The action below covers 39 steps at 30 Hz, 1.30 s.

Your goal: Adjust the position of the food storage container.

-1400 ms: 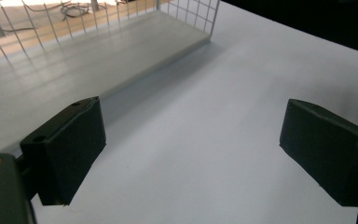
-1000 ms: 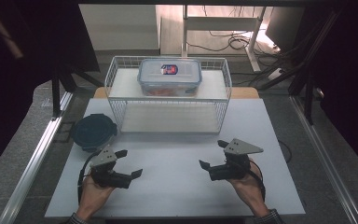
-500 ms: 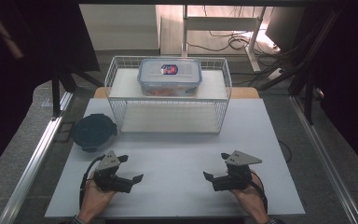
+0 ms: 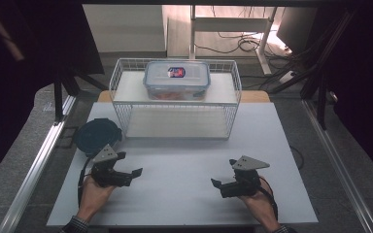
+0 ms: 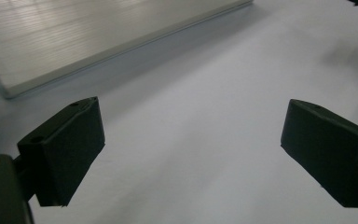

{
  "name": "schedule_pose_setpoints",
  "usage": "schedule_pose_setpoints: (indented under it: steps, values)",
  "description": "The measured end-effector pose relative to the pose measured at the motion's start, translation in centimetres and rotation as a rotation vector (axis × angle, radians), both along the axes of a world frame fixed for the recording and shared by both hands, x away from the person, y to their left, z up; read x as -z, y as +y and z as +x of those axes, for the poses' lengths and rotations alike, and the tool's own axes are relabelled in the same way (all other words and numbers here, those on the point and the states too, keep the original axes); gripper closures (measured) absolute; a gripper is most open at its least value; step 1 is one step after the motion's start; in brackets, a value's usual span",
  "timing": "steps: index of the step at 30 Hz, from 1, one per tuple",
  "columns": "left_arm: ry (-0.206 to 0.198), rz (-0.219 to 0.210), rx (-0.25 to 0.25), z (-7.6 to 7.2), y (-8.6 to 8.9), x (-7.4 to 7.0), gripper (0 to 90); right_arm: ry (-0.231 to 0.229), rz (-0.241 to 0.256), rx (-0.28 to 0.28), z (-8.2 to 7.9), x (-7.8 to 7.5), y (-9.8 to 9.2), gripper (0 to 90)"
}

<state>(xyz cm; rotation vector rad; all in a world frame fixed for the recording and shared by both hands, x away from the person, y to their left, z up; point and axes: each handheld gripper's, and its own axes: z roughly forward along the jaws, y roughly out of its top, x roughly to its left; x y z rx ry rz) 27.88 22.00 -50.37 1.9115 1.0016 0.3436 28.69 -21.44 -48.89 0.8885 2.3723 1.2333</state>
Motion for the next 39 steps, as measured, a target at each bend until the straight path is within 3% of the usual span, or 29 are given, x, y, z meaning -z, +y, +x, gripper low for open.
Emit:
schedule_pose_setpoints:
  steps: [11, 16, 22, 26, 28, 31, 34, 39]
  values:
    - [-0.004, 0.048, -0.122, 3.6, 3.9, -3.1, 9.1, 0.012, -0.032, -0.002, 0.1, 0.2, 0.2, 3.7]
    - [0.009, 0.032, -0.184, 5.7, 6.2, -3.5, 12.2, 0.015, -0.042, -0.005, 0.2, 0.3, 0.2, 4.0]
    - [0.037, 0.066, -0.252, 8.0, 8.3, -3.4, 17.8, 0.020, -0.056, -0.007, 0.2, 0.5, 0.2, 4.4]
    - [0.071, 0.078, -0.306, 9.8, 10.0, -3.3, 30.8, 0.026, -0.069, -0.012, 0.2, 0.5, 0.3, 4.6]
    - [0.084, 0.083, -0.343, 10.8, 11.0, -3.2, 43.3, 0.027, -0.074, -0.015, 0.2, 0.6, 0.3, 4.8]
    - [0.104, 0.080, -0.390, 12.0, 12.2, -3.1, 71.2, 0.031, -0.079, -0.019, 0.2, 0.7, 0.3, 4.9]
    - [0.122, 0.107, -0.442, 13.3, 13.2, -2.8, 87.1, 0.032, -0.084, -0.022, 0.3, 0.7, 0.3, 5.1]
    - [0.179, 0.143, -0.511, 15.4, 14.3, -1.6, 89.8, 0.034, -0.088, -0.029, 0.2, 0.7, 0.3, 5.3]
